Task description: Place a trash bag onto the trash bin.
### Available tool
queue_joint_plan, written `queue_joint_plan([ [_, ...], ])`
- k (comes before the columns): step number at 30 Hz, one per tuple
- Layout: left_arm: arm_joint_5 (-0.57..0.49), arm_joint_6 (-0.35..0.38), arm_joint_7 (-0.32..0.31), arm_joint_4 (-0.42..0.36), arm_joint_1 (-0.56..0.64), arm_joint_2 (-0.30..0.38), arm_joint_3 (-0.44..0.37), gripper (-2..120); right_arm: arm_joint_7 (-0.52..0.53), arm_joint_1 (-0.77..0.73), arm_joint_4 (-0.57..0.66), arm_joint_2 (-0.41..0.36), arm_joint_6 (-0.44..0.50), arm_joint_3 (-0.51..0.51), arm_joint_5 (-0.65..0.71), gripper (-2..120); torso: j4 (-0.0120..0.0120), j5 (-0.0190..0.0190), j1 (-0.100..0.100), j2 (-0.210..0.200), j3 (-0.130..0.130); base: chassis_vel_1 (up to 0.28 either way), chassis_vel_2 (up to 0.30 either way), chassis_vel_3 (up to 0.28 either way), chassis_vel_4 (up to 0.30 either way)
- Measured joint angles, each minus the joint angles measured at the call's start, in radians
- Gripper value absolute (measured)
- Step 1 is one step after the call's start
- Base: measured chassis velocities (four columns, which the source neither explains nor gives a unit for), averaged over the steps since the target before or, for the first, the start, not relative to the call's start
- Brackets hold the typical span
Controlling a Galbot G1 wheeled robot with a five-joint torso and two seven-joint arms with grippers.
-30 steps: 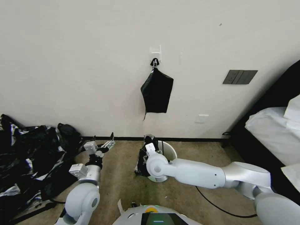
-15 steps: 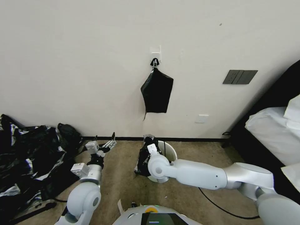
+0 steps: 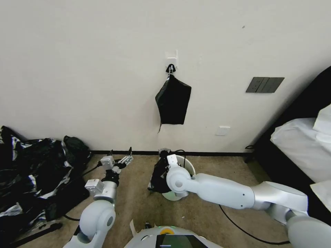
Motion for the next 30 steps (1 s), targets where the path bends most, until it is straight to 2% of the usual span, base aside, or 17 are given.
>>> queue_joint_plan([
  [5, 0.005, 0.03, 0.024, 0.032, -0.004, 0.005, 0.015, 100, -0.018, -0.015, 0.062, -0.049, 0.007, 0.055, 0.002, 0, -0.0002, 0.0, 0.0, 0.0, 0.0, 0.0, 0.0, 0.0, 0.0],
  [9, -0.01, 0.094, 0.044, 0.067, -0.021, 0.009, 0.051, 100, -0.038, -0.04, 0.117, -0.089, 0.008, 0.106, 0.005, 0, 0.0, -0.0001, 0.0, 0.0, 0.0, 0.0, 0.0, 0.0, 0.0],
  [11, -0.024, 0.13, 0.055, 0.097, -0.046, 0.014, 0.092, 100, -0.055, -0.066, 0.142, -0.112, 0.007, 0.141, 0.006, 0, -0.0001, -0.0001, 0.0, 0.0, 0.0, 0.0, 0.0, 0.0, 0.0],
  [15, -0.044, 0.161, 0.062, 0.119, -0.075, 0.016, 0.118, 100, -0.065, -0.087, 0.161, -0.132, 0.006, 0.162, 0.007, 0, 0.0, 0.0001, 0.0, 0.0, 0.0, 0.0, 0.0, 0.0, 0.0],
  [17, -0.085, 0.208, 0.069, 0.154, -0.126, 0.025, 0.154, 100, -0.085, -0.127, 0.191, -0.164, 0.0, 0.197, 0.007, 0, -0.0003, 0.0, 0.0, 0.0, 0.0, 0.0, 0.0, 0.0, 0.0],
  [19, -0.102, 0.224, 0.069, 0.164, -0.147, 0.03, 0.165, 100, -0.092, -0.141, 0.2, -0.174, -0.004, 0.212, 0.006, 0, -0.0004, 0.0, 0.0, 0.0, 0.0, 0.0, 0.0, 0.0, 0.0],
  [21, -0.151, 0.289, 0.063, 0.184, -0.202, 0.04, 0.191, 100, -0.103, -0.174, 0.208, -0.191, -0.007, 0.242, 0.003, 0, -0.0004, 0.0, 0.0, 0.0, 0.0, 0.0, 0.0, 0.0, 0.0],
  [25, -0.177, 0.327, 0.051, 0.195, -0.236, 0.042, 0.211, 100, -0.108, -0.188, 0.207, -0.192, -0.008, 0.251, 0.001, 0, -0.0002, 0.0, 0.0, 0.0, 0.0, 0.0, 0.0, 0.0, 0.0],
  [27, -0.218, 0.381, 0.022, 0.205, -0.279, 0.043, 0.247, 100, -0.112, -0.198, 0.203, -0.19, -0.008, 0.258, -0.003, 0, -0.0001, 0.0, 0.0, 0.0, 0.0, 0.0, 0.0, 0.0, 0.0],
  [29, -0.228, 0.397, 0.011, 0.208, -0.29, 0.043, 0.257, 100, -0.114, -0.201, 0.2, -0.188, -0.008, 0.262, -0.005, 0, 0.0, 0.0, 0.0, 0.0, 0.0, 0.0, 0.0, 0.0, 0.0],
  [30, -0.25, 0.434, -0.02, 0.216, -0.318, 0.041, 0.286, 100, -0.115, -0.204, 0.197, -0.186, -0.008, 0.267, -0.006, 0, -0.0001, 0.0, 0.0, 0.0, 0.0, 0.0, 0.0, 0.0, 0.0],
])
